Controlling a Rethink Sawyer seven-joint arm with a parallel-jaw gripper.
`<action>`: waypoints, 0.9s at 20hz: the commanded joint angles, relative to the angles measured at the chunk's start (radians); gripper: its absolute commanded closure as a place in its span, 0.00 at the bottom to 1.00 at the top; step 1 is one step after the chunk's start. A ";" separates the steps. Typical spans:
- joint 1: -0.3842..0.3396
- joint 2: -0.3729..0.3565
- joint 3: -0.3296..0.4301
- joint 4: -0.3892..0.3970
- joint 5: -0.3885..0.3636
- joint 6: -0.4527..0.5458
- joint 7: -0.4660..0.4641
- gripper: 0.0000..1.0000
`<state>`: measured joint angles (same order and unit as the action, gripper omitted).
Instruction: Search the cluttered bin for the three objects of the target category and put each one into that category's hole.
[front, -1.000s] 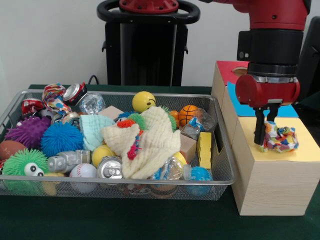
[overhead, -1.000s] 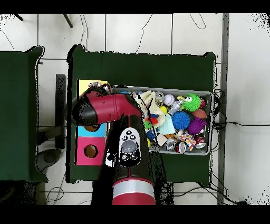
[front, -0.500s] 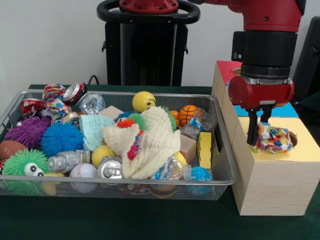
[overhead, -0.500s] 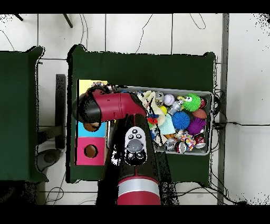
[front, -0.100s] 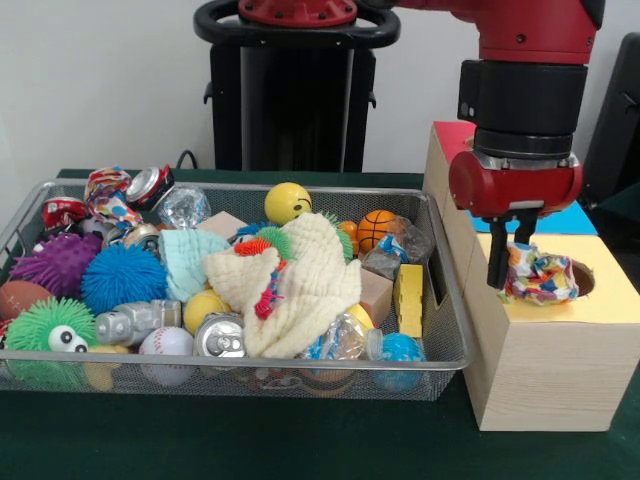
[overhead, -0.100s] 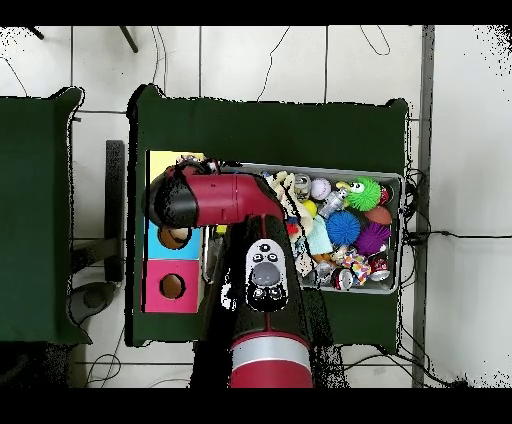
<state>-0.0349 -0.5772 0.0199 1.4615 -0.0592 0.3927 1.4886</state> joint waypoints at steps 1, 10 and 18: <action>-0.038 0.069 0.113 0.127 0.043 0.147 0.115 1.00; -0.022 0.061 0.108 0.147 0.069 0.118 0.146 1.00; 0.018 0.059 0.060 0.152 0.100 0.154 0.195 1.00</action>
<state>-0.0274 -0.5773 0.0354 1.4783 0.0031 0.3941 1.4886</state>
